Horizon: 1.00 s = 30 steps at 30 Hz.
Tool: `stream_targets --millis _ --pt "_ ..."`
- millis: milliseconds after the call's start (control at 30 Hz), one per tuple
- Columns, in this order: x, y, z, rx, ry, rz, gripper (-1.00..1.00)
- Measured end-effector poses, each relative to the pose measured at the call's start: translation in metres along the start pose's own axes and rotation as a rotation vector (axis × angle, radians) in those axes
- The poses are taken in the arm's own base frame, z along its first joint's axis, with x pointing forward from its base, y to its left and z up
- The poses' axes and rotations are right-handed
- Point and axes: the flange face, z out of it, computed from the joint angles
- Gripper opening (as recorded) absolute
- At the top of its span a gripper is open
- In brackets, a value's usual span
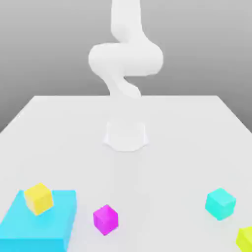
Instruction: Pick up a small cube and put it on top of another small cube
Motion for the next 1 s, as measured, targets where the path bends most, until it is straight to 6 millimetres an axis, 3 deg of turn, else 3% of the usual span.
stream_targets --millis 200,400,533,667,1000 --pt "-0.022 -0.030 0.104 0.016 -0.202 -0.272 0.00" --pt "-0.072 -0.055 0.202 0.034 -0.375 -0.544 0.00" --pt "-0.119 -0.067 0.263 0.044 -0.479 -0.731 0.00" --pt "-0.180 -0.077 0.317 0.061 -0.579 -0.939 0.00" --pt "-0.319 -0.050 0.430 0.060 -0.778 -1.433 0.00"
